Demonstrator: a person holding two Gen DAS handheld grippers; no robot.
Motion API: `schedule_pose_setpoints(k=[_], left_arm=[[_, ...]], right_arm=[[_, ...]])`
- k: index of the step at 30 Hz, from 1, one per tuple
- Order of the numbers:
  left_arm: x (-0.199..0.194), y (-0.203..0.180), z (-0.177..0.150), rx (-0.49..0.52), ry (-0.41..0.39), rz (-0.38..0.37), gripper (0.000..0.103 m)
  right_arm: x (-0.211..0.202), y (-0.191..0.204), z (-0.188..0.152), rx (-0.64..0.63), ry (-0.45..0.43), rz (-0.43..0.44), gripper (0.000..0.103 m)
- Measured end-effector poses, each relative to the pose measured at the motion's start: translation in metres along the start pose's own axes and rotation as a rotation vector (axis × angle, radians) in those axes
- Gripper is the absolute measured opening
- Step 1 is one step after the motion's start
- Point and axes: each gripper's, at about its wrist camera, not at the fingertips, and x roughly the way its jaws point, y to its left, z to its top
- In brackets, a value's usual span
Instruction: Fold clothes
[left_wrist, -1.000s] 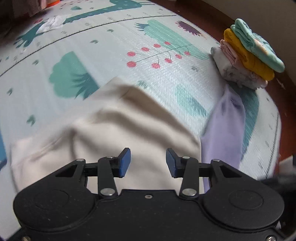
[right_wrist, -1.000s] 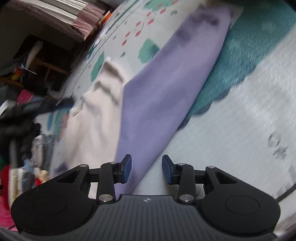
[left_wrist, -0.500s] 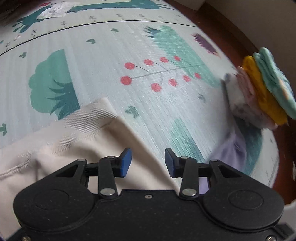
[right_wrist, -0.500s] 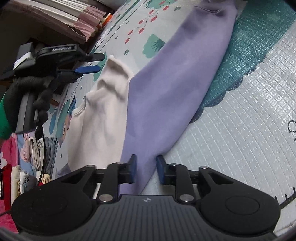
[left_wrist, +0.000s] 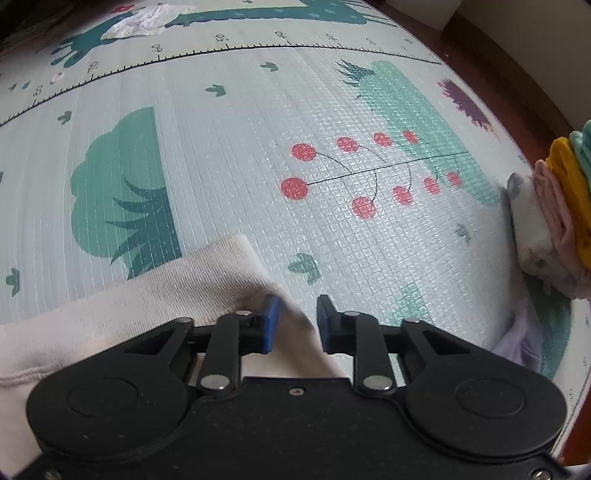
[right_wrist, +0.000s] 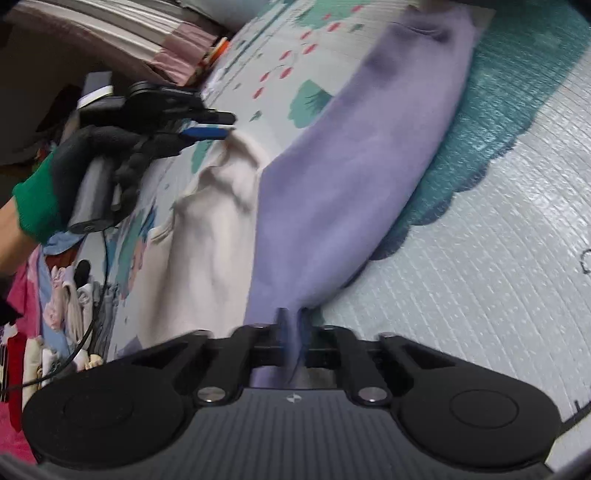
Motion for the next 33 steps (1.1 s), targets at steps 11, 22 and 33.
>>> schedule_pose_setpoints(k=[11,22,33], left_arm=[[-0.012,0.019,-0.001,0.036,-0.014,-0.061,0.001],[-0.045,0.055,0.002,0.055,-0.047,-0.194,0.001],[-0.052,0.101,-0.009,0.032,-0.034,-0.165,0.001]], right_arm=[[-0.019,0.038,0.003,-0.275,-0.089,0.004,0.005],[-0.015,0.090,-0.002,-0.714,-0.104,-0.043,0.005],[0.014,0.131,-0.056,-1.226,0.011,-0.094,0.004]])
